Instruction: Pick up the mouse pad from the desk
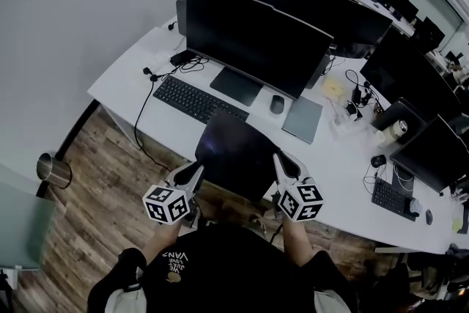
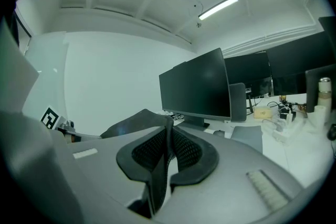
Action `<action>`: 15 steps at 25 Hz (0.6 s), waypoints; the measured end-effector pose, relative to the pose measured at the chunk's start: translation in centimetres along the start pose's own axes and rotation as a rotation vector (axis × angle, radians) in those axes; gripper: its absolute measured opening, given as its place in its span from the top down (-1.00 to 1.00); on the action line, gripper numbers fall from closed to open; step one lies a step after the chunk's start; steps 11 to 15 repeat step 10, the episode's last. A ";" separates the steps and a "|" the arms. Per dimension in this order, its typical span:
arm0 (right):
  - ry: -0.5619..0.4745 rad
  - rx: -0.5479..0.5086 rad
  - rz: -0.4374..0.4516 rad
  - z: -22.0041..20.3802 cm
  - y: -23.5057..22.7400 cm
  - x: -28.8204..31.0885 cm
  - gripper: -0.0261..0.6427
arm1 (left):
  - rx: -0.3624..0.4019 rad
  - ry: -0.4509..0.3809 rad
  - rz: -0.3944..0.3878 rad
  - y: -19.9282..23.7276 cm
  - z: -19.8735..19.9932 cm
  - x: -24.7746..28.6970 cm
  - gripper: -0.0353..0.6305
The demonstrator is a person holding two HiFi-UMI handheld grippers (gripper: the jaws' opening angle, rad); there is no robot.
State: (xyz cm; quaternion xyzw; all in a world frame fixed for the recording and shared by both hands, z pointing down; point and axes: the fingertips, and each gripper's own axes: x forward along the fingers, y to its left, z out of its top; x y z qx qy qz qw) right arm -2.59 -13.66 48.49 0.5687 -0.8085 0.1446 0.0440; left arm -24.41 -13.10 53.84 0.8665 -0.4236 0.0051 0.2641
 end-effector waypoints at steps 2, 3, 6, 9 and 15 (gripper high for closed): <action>0.001 -0.001 -0.002 -0.1 -0.2 0.0 0.79 | 0.000 0.001 0.000 -0.1 -0.2 0.1 0.74; 0.002 -0.001 -0.004 -0.2 -0.3 0.0 0.79 | 0.000 0.003 0.000 -0.1 -0.2 0.2 0.74; 0.008 -0.001 -0.009 -0.5 -0.6 0.1 0.79 | -0.003 0.007 0.002 -0.1 -0.4 0.5 0.74; 0.012 0.000 -0.017 -0.5 -1.3 0.2 0.79 | -0.003 0.010 -0.001 -0.3 -0.4 1.1 0.74; 0.013 0.001 -0.020 -0.4 -1.5 0.2 0.79 | -0.003 0.010 -0.002 -0.4 -0.3 1.2 0.74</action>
